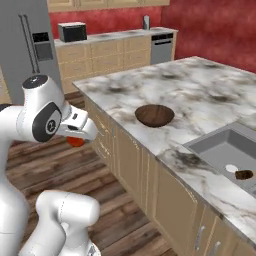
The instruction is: Pick the tomatos from the cabinet and place them in one bowl. Pick the sweet potato from the sink and place it in the other bowl.
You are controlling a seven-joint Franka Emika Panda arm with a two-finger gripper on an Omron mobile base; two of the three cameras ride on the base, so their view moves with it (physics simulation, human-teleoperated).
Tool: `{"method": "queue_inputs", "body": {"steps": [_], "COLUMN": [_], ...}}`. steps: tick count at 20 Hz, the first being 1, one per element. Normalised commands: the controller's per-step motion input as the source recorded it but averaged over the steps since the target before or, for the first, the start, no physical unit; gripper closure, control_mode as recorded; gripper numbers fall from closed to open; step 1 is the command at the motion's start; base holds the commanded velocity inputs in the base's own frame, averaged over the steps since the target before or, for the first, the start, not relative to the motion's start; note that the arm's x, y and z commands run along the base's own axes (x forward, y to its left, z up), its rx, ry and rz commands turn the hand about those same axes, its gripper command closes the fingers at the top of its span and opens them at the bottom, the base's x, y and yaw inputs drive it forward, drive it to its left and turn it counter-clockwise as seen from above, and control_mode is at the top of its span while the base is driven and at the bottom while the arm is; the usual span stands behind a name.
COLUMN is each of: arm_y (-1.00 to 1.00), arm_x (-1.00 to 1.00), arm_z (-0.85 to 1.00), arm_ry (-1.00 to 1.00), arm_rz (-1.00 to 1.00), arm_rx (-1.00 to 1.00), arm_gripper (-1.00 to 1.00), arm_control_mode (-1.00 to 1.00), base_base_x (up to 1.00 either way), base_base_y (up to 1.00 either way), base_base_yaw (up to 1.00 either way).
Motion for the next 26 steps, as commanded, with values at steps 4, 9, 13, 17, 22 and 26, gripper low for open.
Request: {"method": "queue_inputs", "body": {"steps": [4,9,13,17,22,26], "arm_y": [0.00,0.00,0.00,0.00,0.00,0.00], "arm_x": [0.00,0.00,0.00,0.00,0.00,0.00], "arm_z": [0.00,0.00,0.00,0.00,0.00,0.00], "arm_ry": [0.00,0.00,0.00,0.00,0.00,0.00], "arm_rz": [0.00,0.00,0.00,0.00,0.00,0.00], "arm_rx": [0.00,0.00,0.00,0.00,0.00,0.00], "arm_gripper": [1.00,1.00,1.00,1.00,1.00,1.00], "arm_control_mode": [1.00,1.00,1.00,1.00,1.00,1.00], "base_base_x": [0.44,0.46,0.68,0.84,0.62,0.48], "base_base_y": [0.26,0.26,0.39,0.47,0.22,0.06], "base_base_yaw": [-0.37,-0.37,-0.29,-0.23,-0.30,-0.35]}}
